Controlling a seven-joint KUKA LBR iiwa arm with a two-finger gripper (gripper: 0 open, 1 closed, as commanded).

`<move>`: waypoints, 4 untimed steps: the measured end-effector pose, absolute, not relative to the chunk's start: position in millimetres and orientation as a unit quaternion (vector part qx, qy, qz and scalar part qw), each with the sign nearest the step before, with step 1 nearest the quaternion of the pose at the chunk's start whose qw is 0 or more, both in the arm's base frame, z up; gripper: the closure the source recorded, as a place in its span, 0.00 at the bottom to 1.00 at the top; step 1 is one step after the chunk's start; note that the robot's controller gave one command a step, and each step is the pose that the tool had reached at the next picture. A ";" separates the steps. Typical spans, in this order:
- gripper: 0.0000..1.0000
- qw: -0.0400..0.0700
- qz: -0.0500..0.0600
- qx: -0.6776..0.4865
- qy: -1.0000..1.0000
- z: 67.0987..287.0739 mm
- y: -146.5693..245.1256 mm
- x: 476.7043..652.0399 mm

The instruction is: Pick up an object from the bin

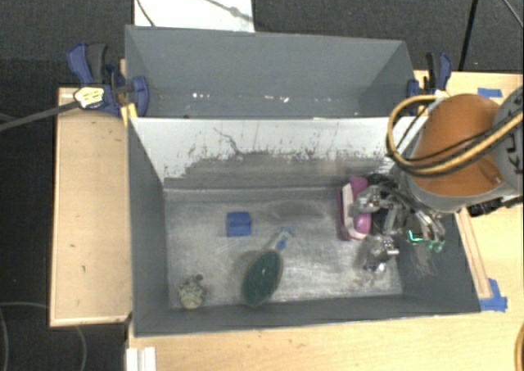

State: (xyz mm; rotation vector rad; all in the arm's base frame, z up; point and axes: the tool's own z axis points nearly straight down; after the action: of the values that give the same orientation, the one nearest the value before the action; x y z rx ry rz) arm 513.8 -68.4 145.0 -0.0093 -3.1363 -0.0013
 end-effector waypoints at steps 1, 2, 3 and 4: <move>0.00 -0.003 -0.001 -0.050 -0.999 113.8 -51.2 575.9; 0.00 -0.004 -0.002 0.011 -1.000 153.1 58.8 572.1; 0.00 -0.003 0.000 0.078 -0.997 95.3 94.3 567.2; 0.00 -0.005 -0.001 -0.027 -1.000 71.9 141.6 571.9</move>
Offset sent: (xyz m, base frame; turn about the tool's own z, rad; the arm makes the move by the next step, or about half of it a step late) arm 0.0597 0.0157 -0.0304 0.0966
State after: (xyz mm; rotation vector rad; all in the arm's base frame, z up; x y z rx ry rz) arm 571.9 141.6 71.9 -0.0848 -3.1498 -0.0040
